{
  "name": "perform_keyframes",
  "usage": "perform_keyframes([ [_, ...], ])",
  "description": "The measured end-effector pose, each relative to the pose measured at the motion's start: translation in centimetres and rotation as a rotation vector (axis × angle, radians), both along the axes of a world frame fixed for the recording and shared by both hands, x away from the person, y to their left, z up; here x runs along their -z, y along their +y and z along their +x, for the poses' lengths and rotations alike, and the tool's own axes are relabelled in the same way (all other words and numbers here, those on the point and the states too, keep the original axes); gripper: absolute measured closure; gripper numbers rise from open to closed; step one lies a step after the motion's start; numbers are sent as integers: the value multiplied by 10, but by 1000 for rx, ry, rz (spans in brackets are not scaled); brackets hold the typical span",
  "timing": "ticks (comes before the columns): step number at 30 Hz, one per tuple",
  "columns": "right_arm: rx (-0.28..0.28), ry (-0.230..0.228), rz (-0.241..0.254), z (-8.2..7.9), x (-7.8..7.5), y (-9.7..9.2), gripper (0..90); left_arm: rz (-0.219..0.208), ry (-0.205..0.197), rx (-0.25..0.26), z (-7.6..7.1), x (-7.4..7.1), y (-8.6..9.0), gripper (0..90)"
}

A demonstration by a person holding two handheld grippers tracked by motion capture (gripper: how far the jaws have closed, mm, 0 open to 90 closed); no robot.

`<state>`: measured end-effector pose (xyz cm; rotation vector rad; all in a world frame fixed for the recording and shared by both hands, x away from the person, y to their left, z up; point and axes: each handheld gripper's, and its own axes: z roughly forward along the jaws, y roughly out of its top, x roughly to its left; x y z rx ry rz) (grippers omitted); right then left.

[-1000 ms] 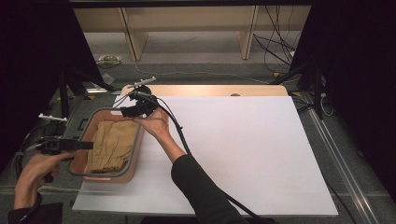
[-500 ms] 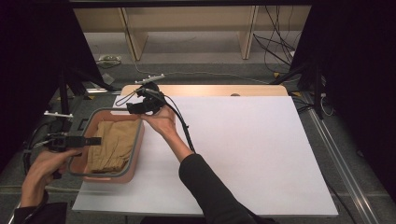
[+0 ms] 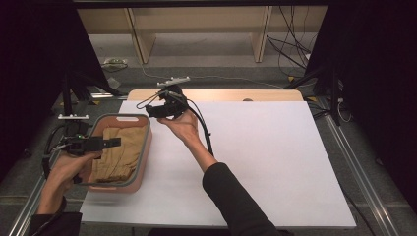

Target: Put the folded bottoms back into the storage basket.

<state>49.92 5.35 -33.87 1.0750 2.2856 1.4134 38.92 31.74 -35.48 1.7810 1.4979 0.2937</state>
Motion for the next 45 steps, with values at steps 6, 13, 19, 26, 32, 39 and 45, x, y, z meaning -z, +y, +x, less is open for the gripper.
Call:
perform_keyframes([
  [6, 6, -5, 5, -2, -2, -9, 254, 3, -23, 17, 0, 0, -8, 196],
  [13, 6, -25, 7, -7, -8, -22, 254, 2, -50, 38, 0, -1, -19, 191],
  [19, 14, -37, 13, -11, -10, -34, 255, 1, -88, 63, -1, -2, -26, 184],
  [26, 19, -35, 16, -15, -8, -49, 257, 1, -117, 82, -1, -2, -36, 182],
  [32, 27, -49, 25, -19, -8, -63, 257, -18, -150, 114, -2, -2, -49, 178],
  [39, 22, -78, 23, -29, -6, -74, 257, -6, -175, 147, -4, -1, -63, 177],
  [45, 12, -90, 35, -40, -3, -86, 256, -13, -196, 167, -6, 4, -75, 177],
])
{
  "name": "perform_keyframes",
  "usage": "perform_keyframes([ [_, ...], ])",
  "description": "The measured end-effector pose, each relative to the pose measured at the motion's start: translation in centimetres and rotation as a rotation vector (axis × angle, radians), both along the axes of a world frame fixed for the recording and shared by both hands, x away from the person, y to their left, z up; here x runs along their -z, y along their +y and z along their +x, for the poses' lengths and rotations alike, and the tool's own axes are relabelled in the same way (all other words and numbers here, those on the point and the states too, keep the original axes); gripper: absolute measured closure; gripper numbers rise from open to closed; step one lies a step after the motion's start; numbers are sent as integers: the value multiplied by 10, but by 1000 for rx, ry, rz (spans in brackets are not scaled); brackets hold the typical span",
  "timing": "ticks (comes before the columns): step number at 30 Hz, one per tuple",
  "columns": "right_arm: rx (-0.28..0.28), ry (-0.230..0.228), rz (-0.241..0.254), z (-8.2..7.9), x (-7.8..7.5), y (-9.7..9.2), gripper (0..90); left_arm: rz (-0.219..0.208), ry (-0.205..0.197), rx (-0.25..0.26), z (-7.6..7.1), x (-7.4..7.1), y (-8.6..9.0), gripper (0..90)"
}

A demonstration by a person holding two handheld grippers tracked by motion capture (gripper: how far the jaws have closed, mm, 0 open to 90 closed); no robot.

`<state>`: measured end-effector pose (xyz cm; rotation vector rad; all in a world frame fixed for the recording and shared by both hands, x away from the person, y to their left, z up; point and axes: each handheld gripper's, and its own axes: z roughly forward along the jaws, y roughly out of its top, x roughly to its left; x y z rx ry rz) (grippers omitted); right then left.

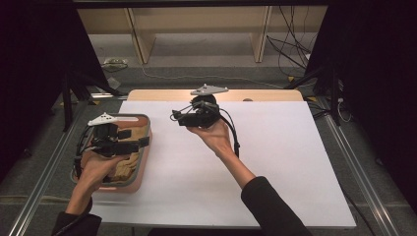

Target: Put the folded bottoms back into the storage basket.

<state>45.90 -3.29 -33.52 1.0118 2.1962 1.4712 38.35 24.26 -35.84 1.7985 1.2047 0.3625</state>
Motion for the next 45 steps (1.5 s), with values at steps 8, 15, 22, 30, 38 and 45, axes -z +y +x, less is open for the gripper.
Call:
perform_keyframes([
  [8, 19, -21, 17, -15, 5, -30, 258, -23, -41, 51, -4, 5, -19, 177],
  [15, 40, -29, 40, -25, 11, -54, 258, -46, -75, 85, -9, 9, -30, 177],
  [22, 49, -53, 45, -36, 13, -71, 258, -80, -90, 111, -13, 13, -37, 177],
  [30, 56, -71, 55, -46, 18, -85, 258, -86, -100, 121, -16, 19, -42, 177],
  [38, 57, -78, 61, -59, 24, -100, 258, -80, -123, 141, -20, 21, -46, 177],
  [45, 64, -79, 64, -65, 27, -112, 258, -93, -144, 149, -23, 22, -47, 177],
])
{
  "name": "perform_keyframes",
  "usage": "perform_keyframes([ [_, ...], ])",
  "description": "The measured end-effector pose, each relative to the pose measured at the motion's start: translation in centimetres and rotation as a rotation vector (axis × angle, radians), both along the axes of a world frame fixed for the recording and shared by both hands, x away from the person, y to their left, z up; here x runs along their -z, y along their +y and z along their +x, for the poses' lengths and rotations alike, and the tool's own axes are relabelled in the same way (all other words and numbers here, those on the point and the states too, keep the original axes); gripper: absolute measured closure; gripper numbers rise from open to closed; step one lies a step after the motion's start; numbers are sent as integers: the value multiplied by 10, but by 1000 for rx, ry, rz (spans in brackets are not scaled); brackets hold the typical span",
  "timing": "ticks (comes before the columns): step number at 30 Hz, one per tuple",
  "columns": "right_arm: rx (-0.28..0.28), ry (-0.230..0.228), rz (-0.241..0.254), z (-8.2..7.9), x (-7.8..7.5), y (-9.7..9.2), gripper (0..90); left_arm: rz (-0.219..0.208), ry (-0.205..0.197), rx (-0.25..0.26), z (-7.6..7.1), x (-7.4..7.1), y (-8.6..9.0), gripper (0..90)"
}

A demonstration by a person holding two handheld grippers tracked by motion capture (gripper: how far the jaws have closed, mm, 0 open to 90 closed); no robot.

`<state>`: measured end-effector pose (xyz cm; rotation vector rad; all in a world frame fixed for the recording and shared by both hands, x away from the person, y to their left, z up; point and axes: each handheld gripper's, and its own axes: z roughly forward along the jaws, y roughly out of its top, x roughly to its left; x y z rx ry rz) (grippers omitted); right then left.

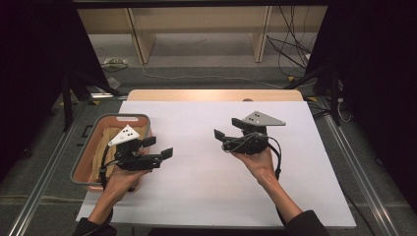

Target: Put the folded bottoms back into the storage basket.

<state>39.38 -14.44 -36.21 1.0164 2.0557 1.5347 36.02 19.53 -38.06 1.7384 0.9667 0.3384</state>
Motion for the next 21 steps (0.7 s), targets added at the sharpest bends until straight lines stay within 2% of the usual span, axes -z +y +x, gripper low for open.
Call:
perform_keyframes([
  [21, 6, -12, 28, -28, 9, -24, 258, -11, -51, 19, -9, 4, -3, 177],
])
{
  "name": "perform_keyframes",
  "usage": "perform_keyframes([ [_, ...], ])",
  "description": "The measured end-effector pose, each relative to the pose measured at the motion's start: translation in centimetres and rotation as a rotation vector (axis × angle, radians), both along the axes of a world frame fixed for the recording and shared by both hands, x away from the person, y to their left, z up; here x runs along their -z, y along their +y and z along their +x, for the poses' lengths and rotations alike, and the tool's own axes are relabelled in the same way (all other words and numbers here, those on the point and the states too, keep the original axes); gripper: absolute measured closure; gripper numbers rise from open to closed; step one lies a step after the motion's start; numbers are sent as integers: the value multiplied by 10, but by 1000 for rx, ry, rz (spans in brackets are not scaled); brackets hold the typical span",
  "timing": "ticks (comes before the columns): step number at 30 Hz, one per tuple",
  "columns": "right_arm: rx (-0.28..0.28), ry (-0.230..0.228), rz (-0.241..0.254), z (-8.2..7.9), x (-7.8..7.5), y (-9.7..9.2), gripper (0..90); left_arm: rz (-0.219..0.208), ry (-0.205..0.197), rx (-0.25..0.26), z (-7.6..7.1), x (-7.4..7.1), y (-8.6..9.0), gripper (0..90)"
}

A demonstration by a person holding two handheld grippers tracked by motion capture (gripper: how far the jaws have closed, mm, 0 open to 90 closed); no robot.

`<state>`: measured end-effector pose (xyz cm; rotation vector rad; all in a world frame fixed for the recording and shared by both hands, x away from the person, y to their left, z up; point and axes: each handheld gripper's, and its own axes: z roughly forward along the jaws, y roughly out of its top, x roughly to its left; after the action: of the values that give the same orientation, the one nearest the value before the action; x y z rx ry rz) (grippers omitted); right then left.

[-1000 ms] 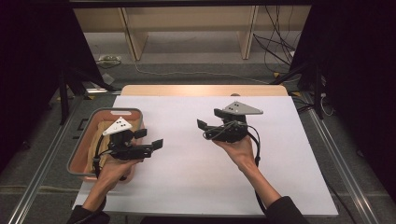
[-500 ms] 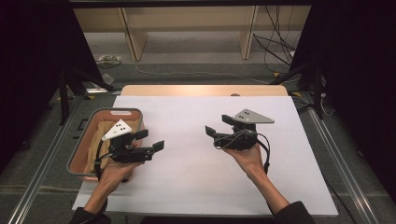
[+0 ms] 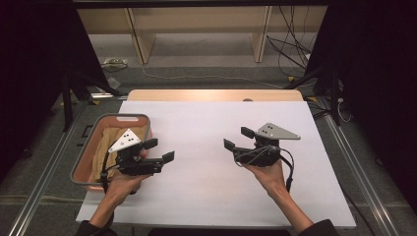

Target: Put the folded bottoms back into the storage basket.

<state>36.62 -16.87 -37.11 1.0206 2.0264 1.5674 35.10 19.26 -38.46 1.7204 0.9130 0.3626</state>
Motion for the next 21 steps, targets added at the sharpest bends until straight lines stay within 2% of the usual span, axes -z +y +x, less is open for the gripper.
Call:
perform_keyframes([
  [21, 8, -16, 34, -23, 3, -17, 256, 2, -28, 25, -10, 4, -2, 172],
])
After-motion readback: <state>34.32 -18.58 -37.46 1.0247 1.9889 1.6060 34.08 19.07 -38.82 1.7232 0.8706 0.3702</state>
